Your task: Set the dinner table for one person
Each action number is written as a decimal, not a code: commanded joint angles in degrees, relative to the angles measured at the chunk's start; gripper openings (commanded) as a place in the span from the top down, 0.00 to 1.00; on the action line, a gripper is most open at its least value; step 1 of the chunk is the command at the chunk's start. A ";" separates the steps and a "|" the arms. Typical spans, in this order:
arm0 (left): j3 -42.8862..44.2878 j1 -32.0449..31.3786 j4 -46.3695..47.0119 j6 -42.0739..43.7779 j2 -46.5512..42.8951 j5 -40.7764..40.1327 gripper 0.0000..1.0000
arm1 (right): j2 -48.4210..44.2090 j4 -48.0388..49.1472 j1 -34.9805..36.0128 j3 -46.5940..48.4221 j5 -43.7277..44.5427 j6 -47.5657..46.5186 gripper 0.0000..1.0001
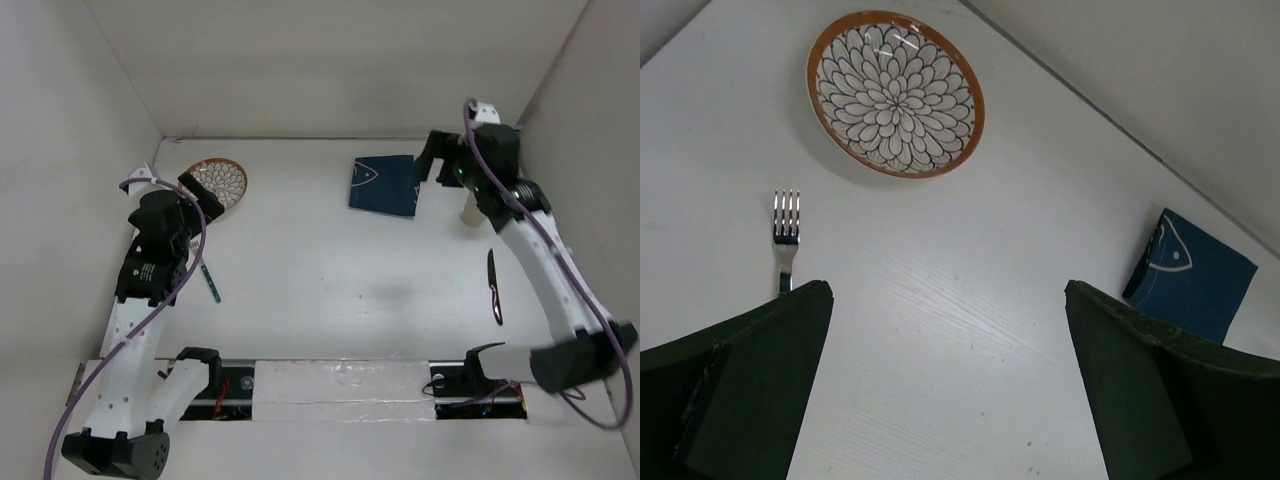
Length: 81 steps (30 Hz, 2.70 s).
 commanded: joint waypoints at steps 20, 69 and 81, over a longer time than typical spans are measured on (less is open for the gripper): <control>-2.99 0.11 4.92 4.28 1.00 8.04 0.00 | 69.05 -3.66 -13.42 55.72 -26.84 -6.95 0.02; -2.99 0.11 5.45 4.28 1.63 9.62 0.00 | 42.35 26.74 2.38 16.19 -39.85 -3.96 0.93; -2.99 0.11 5.98 4.28 4.17 13.75 0.00 | 15.03 35.10 17.24 -22.83 -42.84 -9.06 0.38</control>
